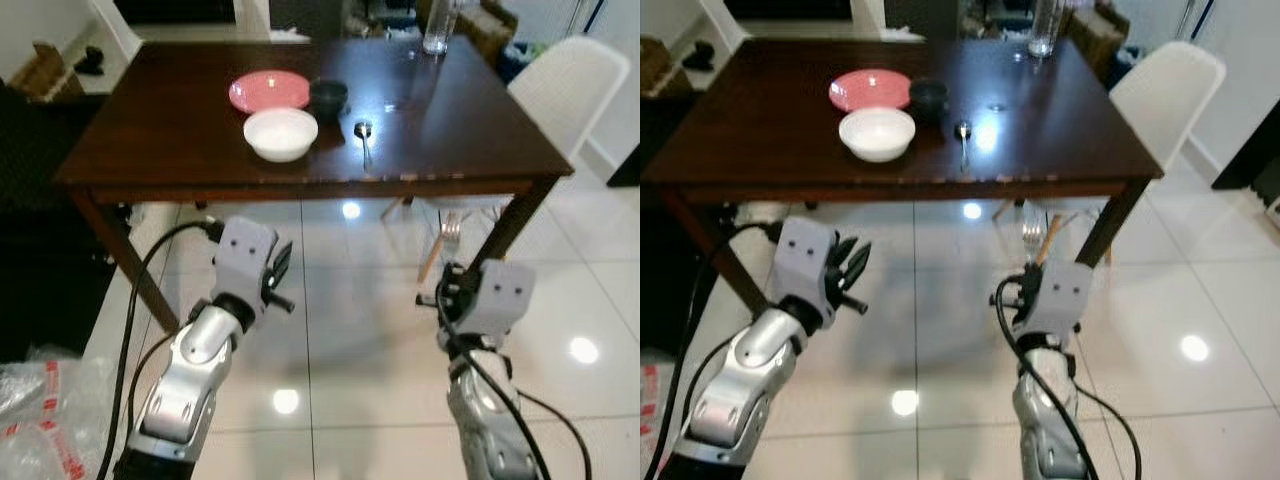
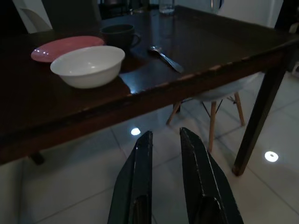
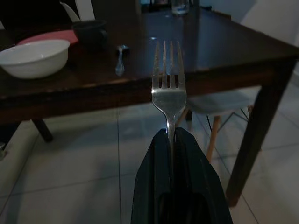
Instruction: Setting the table
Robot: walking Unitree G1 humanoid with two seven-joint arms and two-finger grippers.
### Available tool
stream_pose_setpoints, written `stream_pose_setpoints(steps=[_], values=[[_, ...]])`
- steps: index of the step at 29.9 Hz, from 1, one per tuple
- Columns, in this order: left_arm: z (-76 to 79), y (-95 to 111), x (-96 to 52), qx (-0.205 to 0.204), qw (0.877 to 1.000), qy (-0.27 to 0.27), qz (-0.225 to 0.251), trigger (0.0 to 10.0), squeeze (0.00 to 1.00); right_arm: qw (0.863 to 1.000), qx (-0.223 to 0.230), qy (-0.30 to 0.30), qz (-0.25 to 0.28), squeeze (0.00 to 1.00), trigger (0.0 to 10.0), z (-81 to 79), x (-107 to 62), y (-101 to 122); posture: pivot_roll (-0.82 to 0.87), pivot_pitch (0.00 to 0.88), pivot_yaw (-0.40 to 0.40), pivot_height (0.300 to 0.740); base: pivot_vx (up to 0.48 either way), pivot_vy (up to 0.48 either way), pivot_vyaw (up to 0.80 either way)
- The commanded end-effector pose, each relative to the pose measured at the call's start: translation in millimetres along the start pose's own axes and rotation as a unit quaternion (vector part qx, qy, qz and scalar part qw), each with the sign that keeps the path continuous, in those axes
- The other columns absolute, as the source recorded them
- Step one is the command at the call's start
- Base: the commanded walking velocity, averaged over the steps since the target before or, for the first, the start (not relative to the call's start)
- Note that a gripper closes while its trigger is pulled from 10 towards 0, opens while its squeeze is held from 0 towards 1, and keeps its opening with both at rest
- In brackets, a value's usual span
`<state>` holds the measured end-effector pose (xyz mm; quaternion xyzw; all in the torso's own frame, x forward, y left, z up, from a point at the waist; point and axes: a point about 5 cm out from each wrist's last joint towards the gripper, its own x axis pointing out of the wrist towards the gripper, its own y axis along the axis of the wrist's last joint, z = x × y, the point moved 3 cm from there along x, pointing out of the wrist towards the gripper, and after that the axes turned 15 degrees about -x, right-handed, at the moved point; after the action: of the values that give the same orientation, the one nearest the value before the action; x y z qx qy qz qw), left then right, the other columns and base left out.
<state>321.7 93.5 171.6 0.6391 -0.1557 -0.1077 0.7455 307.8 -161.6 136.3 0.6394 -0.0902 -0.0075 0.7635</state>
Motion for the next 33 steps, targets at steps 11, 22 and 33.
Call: stream_pose_setpoints(steps=[11, 22, 33], values=[[-1.2, -7, 0.1, 0.001, 1.0, 0.0, -0.011, 10.0, 0.0, 1.0, -0.003, -0.005, -0.002, 0.0, 10.0, 2.1, -2.9, -2, -0.05, 0.063, 0.078, 0.74, 0.48, 0.0, 0.0], [-0.5, -7, 1.6, 0.003, 1.0, -0.005, -0.013, 10.0, 0.0, 0.996, -0.052, -0.068, 0.014, 0.0, 10.0, 45.2, 0.1, 8, -0.06, 0.065, 0.086, 0.74, 0.48, 0.0, 0.0], [-2.3, -7, 2.3, 0.006, 1.0, -0.009, -0.014, 10.0, 0.0, 0.986, -0.157, -0.04, -0.031, 0.0, 10.0, 110.2, 2.6, -5, -0.08, 0.067, 0.092, 0.74, 0.48, 0.0, 0.0]])
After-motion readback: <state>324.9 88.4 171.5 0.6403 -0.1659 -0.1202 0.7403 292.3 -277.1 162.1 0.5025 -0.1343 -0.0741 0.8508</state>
